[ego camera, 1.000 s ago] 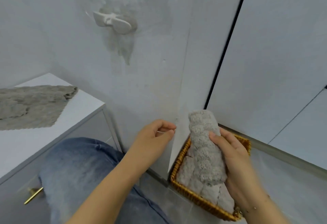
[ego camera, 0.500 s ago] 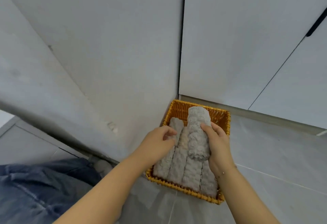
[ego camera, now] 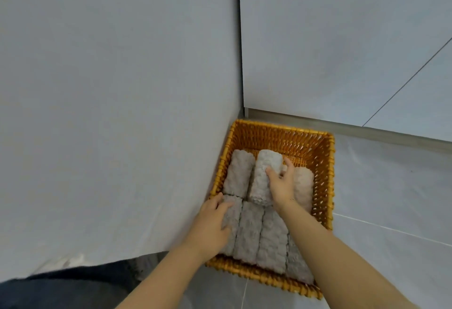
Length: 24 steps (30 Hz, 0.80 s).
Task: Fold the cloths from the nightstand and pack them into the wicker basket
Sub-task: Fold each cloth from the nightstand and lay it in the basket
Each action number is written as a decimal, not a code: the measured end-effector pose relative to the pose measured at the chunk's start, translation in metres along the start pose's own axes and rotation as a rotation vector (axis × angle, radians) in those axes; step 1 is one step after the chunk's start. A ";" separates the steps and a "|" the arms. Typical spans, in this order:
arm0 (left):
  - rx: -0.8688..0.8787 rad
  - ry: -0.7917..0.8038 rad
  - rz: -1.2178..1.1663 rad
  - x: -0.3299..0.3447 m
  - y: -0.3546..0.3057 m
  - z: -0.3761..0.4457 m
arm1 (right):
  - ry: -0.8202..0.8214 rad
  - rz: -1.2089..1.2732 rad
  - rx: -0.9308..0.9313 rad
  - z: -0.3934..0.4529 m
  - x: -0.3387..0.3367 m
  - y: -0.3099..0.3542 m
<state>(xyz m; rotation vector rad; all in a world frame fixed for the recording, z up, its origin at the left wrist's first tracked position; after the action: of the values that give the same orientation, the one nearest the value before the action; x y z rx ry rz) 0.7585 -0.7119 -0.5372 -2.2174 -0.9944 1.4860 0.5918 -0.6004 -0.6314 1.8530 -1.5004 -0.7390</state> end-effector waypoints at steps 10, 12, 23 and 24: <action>-0.073 0.028 -0.016 0.008 0.016 0.007 | -0.082 -0.649 -0.254 0.019 0.020 -0.022; -0.074 0.023 -0.033 0.008 0.018 0.006 | -0.137 -0.826 -0.438 0.018 0.018 -0.022; -0.057 0.011 -0.036 0.015 0.023 0.000 | 0.070 -1.469 -0.420 0.027 0.039 -0.055; -0.055 0.014 -0.040 0.015 0.024 -0.001 | 0.073 -1.490 -0.402 0.028 0.041 -0.053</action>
<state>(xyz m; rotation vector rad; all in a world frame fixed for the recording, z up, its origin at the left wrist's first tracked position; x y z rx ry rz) 0.7718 -0.7188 -0.5613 -2.2281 -1.0814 1.4411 0.6117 -0.6359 -0.6916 2.3665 0.3579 -1.3944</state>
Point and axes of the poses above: each hand's wrist, its own z-axis towards the middle knuckle, its own x-axis out of the palm, y = z × x, the point moved 1 cm from there along z, towards the middle knuckle, and after that the axes turned 8 degrees about x, right-handed, at the moved point
